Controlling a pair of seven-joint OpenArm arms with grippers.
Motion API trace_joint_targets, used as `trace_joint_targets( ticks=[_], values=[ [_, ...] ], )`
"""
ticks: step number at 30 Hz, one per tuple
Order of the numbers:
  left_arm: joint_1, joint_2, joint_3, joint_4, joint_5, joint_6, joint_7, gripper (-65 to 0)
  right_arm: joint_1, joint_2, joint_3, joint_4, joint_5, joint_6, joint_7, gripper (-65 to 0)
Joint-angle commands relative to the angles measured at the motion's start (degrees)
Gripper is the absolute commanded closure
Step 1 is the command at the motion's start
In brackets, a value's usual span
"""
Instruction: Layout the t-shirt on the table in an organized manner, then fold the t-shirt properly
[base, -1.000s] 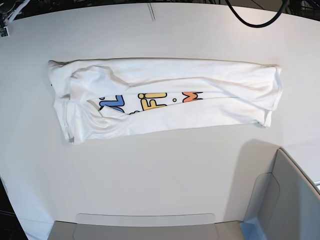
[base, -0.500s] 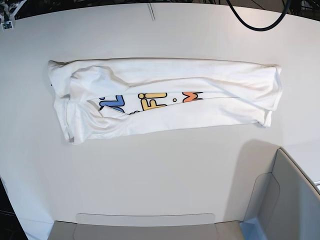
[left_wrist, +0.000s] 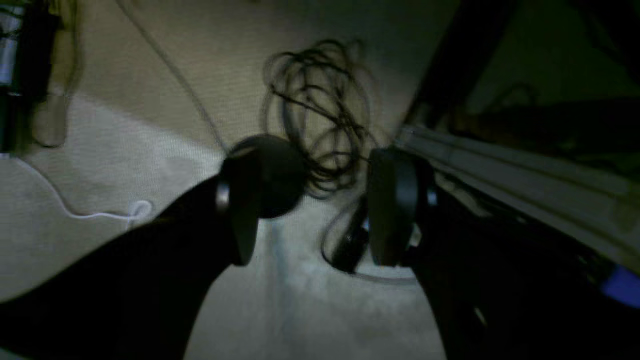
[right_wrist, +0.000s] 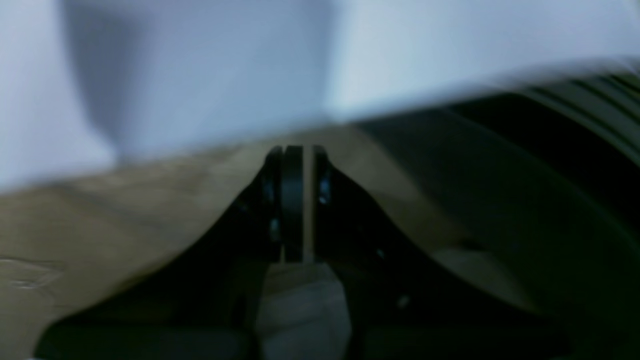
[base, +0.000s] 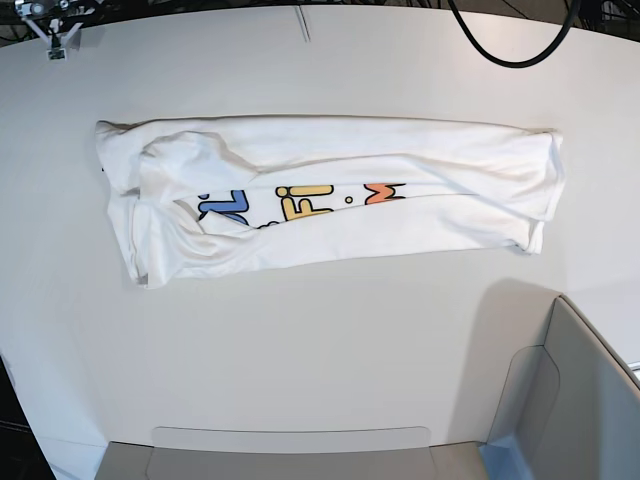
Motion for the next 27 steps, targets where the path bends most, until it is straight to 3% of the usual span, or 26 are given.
trace_joint_targets(
  ticks=[1,5,12,27],
  values=[
    [0.2,0.2,-1.2,-0.8,1.1,0.1,-1.6,-31.7,0.2,0.9,1.9,0.0,-1.6,0.7,1.3,-3.4],
    [-2.0,0.0,-4.7,-4.6,5.3,0.1,-3.7,-31.7,2.3,0.8,5.0,-6.0,-5.1,0.7,5.7,-3.4],
    [-4.9,-1.7,-7.2,-7.4,10.0,0.1,-3.8,-31.7,2.9,1.8,4.7,-15.4,-6.4,0.7,6.9,-3.4],
    [-6.1,-1.9,-7.0,-8.9,10.5,0.1,-3.8,-31.7,4.9,3.4,5.0,-17.6,-6.4,0.7,6.9,-3.4]
  ],
)
